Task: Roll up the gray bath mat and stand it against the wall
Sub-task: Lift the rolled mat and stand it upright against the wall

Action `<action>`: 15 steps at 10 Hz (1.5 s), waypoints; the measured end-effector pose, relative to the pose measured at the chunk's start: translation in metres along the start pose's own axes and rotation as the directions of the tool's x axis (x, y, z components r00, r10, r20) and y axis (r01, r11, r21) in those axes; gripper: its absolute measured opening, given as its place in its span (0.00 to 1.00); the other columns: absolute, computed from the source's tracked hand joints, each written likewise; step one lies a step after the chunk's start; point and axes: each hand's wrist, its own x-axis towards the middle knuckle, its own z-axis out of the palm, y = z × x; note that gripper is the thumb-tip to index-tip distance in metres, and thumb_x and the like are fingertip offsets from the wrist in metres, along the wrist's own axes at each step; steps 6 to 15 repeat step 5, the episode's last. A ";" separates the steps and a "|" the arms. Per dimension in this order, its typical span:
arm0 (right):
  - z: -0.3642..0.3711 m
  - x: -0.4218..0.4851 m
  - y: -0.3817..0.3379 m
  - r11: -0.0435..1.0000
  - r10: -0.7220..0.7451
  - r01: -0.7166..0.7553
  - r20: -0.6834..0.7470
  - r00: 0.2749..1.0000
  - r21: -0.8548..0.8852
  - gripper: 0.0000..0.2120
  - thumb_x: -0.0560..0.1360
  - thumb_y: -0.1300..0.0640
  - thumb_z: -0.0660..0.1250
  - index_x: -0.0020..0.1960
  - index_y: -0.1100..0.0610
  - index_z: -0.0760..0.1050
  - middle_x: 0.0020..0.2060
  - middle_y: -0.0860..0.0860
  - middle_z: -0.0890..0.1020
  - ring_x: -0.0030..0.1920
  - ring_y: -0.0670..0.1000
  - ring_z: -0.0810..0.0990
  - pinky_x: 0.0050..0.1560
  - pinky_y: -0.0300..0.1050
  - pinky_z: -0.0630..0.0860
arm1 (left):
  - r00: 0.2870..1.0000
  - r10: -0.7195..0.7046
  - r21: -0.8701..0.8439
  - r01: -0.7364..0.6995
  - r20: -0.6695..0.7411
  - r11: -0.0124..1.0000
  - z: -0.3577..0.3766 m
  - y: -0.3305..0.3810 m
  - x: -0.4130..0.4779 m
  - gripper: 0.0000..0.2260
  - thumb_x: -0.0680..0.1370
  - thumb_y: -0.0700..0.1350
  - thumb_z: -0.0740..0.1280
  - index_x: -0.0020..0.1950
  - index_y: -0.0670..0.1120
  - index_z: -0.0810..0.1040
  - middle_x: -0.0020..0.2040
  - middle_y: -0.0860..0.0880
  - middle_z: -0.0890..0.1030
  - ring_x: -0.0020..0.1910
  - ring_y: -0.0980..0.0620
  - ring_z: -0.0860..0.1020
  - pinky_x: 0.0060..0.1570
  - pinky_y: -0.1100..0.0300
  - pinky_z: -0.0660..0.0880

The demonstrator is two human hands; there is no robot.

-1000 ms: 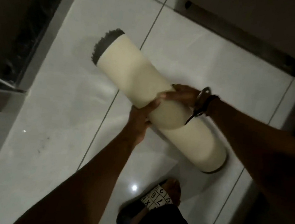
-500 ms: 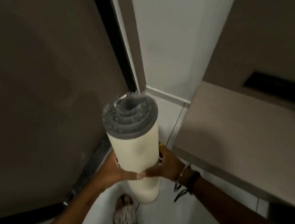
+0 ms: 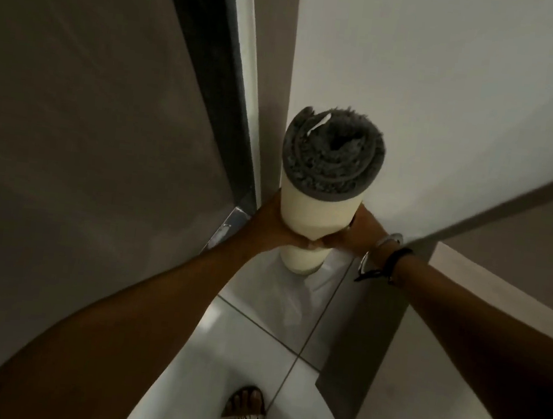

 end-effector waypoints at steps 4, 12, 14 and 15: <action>0.052 0.090 0.042 0.981 0.176 -0.184 -0.130 0.976 -0.056 0.40 0.63 0.58 0.79 0.69 0.57 0.65 0.63 0.57 0.77 0.62 0.60 0.75 0.56 0.47 0.71 | 0.984 -0.173 -0.127 0.167 -0.033 0.978 -0.014 -0.046 0.070 0.51 0.63 0.33 0.82 0.80 0.43 0.57 0.79 0.43 0.63 0.77 0.41 0.63 0.75 0.40 0.63; 0.048 0.079 0.041 0.971 0.203 -0.212 -0.086 0.975 -0.111 0.42 0.62 0.54 0.80 0.70 0.57 0.64 0.65 0.58 0.76 0.64 0.61 0.74 0.60 0.51 0.72 | 0.984 -0.170 -0.108 0.164 -0.049 0.981 -0.011 -0.044 0.057 0.52 0.64 0.32 0.81 0.80 0.43 0.53 0.80 0.42 0.61 0.78 0.41 0.62 0.76 0.41 0.63; 0.048 0.079 0.041 0.971 0.203 -0.212 -0.086 0.975 -0.111 0.42 0.62 0.54 0.80 0.70 0.57 0.64 0.65 0.58 0.76 0.64 0.61 0.74 0.60 0.51 0.72 | 0.984 -0.170 -0.108 0.164 -0.049 0.981 -0.011 -0.044 0.057 0.52 0.64 0.32 0.81 0.80 0.43 0.53 0.80 0.42 0.61 0.78 0.41 0.62 0.76 0.41 0.63; 0.048 0.079 0.041 0.971 0.203 -0.212 -0.086 0.975 -0.111 0.42 0.62 0.54 0.80 0.70 0.57 0.64 0.65 0.58 0.76 0.64 0.61 0.74 0.60 0.51 0.72 | 0.984 -0.170 -0.108 0.164 -0.049 0.981 -0.011 -0.044 0.057 0.52 0.64 0.32 0.81 0.80 0.43 0.53 0.80 0.42 0.61 0.78 0.41 0.62 0.76 0.41 0.63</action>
